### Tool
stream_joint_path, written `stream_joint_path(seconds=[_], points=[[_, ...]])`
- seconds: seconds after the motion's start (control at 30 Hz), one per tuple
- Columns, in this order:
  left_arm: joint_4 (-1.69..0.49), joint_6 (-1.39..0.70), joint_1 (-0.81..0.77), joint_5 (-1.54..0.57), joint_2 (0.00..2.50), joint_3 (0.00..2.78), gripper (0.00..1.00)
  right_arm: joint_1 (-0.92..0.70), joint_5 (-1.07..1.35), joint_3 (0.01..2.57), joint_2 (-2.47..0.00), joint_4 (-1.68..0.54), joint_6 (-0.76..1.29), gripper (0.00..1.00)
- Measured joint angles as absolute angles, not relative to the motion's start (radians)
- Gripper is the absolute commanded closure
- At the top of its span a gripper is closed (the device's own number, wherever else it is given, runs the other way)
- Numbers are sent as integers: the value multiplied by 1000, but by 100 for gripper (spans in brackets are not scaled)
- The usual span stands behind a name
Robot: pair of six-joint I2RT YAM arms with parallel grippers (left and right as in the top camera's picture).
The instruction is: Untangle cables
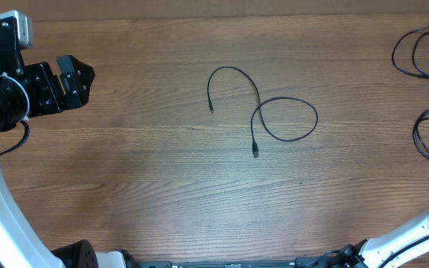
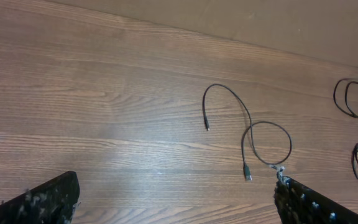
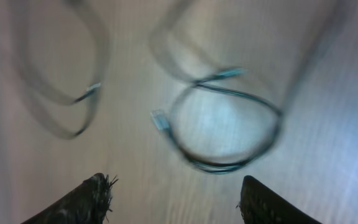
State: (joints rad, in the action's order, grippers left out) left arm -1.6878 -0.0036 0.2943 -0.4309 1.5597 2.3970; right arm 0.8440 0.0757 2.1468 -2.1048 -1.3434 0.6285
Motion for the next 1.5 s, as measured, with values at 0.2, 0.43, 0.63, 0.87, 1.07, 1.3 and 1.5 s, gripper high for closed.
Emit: stream_joint_path(seconds=[0.2,0.43,0.63,0.87,1.07,1.3,1.5], points=[[-1688,-3,294,-431,1560,2397,0,881,-43,2074,-2115,-1377,704,20],[-1688,4,294,-431,1560,2397,0,987,-45,2041,-2112,-1364,764,96],[-1688,4,294,-431,1560,2397,0,1140,-41,1784,-2107,-1219,789,96],[-1687,4,294,-431,1560,2397,0,1124,-33,1606,-2107,-1074,788,96],[-1687,4,294,-431,1560,2397,0,1089,-30,1498,-2107,-927,775,96],[-1688,4,294,-431,1560,2397,0,1051,-27,1412,-2078,-735,740,96],[-1688,4,294,-431,1560,2397,1,946,2,1394,-2079,-613,694,96]])
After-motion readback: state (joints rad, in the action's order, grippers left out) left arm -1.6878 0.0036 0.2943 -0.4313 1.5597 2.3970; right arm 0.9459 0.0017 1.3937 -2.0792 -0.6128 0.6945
